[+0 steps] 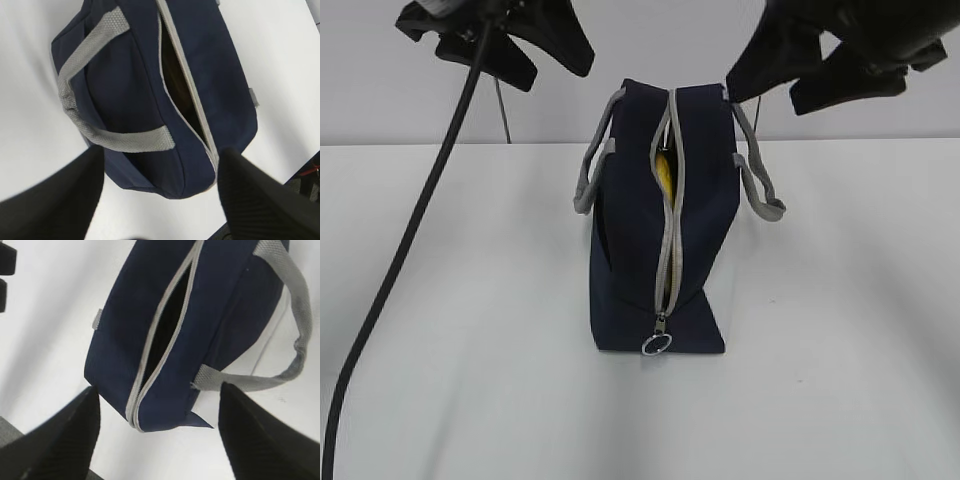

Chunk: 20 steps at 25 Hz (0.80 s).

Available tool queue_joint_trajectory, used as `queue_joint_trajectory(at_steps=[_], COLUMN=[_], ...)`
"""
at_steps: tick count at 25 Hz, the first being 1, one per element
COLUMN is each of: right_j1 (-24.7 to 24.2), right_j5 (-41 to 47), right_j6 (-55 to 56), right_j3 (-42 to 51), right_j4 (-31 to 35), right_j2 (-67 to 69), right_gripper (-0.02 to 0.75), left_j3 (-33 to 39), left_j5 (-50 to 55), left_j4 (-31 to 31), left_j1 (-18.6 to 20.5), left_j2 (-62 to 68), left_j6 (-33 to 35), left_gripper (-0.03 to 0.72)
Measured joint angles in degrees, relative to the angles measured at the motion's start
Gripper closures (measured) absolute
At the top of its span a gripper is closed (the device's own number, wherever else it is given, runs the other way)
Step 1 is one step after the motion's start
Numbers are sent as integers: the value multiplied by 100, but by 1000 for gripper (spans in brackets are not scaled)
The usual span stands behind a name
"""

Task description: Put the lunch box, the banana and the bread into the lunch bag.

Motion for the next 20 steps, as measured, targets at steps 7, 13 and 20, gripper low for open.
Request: queue_joint_trajectory(at_steps=[7,13,20], right_j1=[0,0,0], right_j5=[-1178,-1575,-1756], right_j6=[-921,-2734,-5296], right_j3=[1843,3182,4509], right_j4=[449,1709,3556], right_j2=[-1257,-1949,-2083], right_gripper=[178,178,178], left_j3=[777,1756,2733], left_j5=[-272,-779,-1242], left_j4=[59,62,55], left_j1=[-5,-65,-65], left_j2=[-510,-1141,-1936], left_j6=[12,159,382], left_gripper=[211,211,228])
